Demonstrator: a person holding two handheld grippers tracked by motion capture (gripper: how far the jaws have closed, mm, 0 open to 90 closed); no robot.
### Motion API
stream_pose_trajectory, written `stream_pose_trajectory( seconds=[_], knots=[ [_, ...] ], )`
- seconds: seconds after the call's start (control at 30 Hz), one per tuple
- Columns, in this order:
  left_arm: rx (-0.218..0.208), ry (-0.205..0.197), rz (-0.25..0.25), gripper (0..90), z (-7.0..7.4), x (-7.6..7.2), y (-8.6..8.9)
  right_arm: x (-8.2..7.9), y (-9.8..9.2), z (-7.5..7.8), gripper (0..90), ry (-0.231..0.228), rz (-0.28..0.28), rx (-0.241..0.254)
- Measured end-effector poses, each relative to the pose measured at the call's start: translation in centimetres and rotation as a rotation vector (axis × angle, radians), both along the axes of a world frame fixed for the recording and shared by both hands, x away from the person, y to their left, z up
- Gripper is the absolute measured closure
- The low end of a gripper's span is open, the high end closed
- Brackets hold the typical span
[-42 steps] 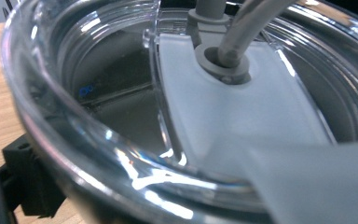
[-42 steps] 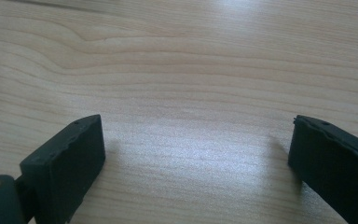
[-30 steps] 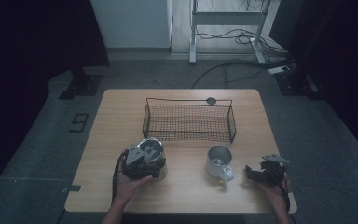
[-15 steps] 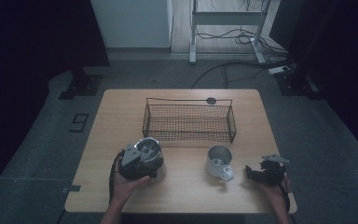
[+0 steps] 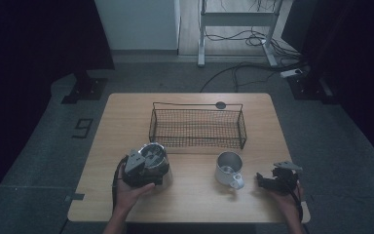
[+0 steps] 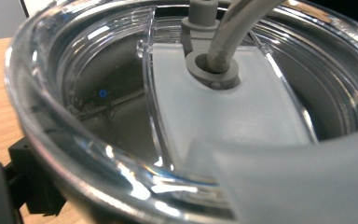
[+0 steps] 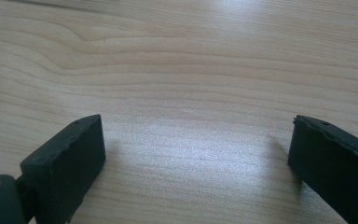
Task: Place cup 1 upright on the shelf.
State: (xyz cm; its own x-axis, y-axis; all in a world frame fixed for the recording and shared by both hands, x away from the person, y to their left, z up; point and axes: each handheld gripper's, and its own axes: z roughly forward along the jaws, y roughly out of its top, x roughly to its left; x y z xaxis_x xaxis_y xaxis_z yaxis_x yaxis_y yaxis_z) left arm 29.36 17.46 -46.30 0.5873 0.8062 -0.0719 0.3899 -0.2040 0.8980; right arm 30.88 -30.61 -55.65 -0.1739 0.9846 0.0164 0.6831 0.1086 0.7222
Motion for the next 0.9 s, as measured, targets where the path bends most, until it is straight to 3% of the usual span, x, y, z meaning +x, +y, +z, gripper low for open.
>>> stream_pose_trajectory(
  seconds=[0.9],
  knots=[
    [-0.005,-0.018,-0.008,3.6,2.9,1.0,0.0,0.0,0.0,0.0,3.9,-0.001,0.001,0.000]
  ],
)
